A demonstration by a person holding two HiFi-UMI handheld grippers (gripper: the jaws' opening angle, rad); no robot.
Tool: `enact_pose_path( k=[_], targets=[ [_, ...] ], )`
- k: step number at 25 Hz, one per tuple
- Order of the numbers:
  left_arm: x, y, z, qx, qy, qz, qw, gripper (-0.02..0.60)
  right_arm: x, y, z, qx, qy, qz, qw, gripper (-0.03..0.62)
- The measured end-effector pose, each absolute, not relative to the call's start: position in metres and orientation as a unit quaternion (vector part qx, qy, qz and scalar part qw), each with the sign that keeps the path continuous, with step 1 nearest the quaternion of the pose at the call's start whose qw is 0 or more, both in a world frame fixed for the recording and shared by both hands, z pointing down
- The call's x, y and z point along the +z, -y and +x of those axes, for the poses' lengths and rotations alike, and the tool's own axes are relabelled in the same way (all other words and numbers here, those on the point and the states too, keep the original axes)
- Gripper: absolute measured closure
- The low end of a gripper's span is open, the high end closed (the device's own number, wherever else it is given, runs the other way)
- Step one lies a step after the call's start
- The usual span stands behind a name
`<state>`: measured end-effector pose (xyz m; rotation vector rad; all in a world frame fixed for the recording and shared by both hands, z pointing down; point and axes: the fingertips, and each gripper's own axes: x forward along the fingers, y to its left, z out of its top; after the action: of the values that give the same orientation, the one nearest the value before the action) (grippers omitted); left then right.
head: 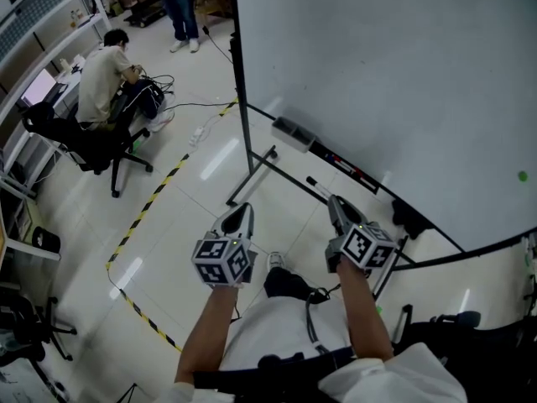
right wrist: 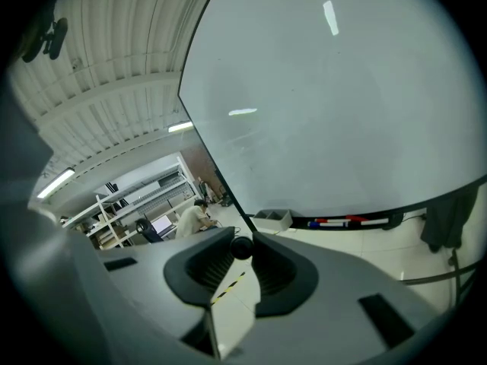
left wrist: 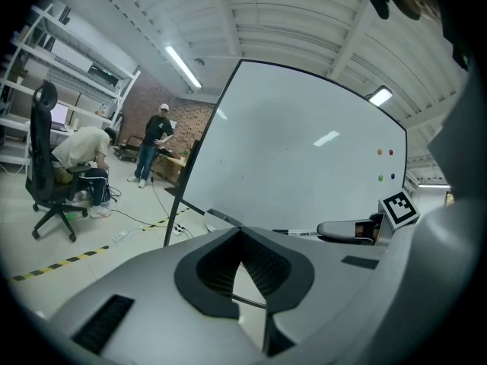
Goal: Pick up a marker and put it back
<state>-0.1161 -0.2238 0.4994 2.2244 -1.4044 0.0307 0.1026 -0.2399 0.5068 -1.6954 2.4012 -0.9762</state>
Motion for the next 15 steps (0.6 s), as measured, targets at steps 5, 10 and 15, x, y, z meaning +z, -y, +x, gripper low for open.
enact_pose_path(
  k=[5,10,15],
  targets=[
    [0.4972,0.2226,-0.1154,0.014,0.518,0.818,0.250,0.586,0.5032,0.2397,0.1000,-0.314,-0.779,-0.543,0.022,0.513],
    [0.4949,0.2253,-0.1151,0.016,0.521,0.817,0.245,0.586,0.5007,0.2421,0.1002,-0.312,-0.780,-0.542,0.024,0.513],
    [0.4956,0.2257,-0.1152,-0.004,0.526,0.810,0.260,0.586,0.4994,0.2410,0.1029,-0.310,-0.782,-0.540,0.027,0.513]
  ],
)
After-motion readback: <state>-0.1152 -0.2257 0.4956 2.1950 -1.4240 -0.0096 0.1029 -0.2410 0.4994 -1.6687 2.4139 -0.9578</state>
